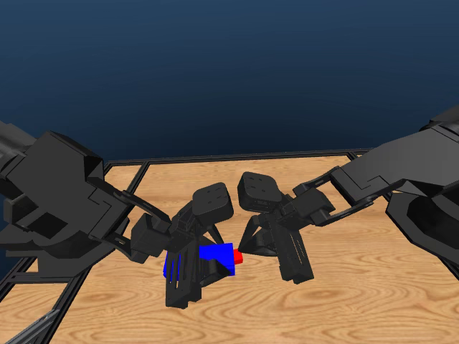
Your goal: Insert peg into socket
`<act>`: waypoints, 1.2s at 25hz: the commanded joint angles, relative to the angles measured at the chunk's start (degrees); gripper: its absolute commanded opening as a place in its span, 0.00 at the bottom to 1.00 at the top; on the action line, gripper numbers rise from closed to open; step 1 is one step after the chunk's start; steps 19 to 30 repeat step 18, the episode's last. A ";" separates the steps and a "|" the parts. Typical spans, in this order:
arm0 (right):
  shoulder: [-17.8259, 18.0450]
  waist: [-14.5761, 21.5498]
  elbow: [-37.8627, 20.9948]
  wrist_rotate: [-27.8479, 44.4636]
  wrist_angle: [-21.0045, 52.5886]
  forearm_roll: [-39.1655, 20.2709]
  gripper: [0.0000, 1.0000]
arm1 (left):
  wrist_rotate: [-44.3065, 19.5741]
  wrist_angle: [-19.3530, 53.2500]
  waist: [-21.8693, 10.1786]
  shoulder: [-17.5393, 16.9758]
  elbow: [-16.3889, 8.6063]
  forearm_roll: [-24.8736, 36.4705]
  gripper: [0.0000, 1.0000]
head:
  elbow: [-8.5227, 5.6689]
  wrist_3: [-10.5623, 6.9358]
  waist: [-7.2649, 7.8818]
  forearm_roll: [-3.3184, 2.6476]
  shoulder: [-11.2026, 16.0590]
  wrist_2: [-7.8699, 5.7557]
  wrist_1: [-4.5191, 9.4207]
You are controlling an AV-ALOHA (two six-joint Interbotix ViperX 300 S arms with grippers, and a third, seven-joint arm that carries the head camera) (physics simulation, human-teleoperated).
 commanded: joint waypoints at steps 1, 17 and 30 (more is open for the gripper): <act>-0.67 0.13 -1.75 -0.37 -1.35 0.24 0.00 | 4.08 -3.97 1.04 -0.79 0.10 -2.00 0.00 | -1.02 -0.04 0.03 0.02 -0.35 -0.03 -0.72; -4.27 -0.23 6.89 3.46 -3.25 1.95 0.00 | 28.77 -22.92 5.24 -1.22 5.55 -22.49 0.00 | -1.04 -0.01 -0.04 -0.01 -0.84 -0.05 -1.36; -4.45 -0.01 7.69 3.02 -4.76 2.53 0.00 | 31.19 -26.50 7.26 -1.34 6.39 -26.47 0.00 | -1.05 0.05 -0.14 -0.03 -0.89 -0.05 -1.38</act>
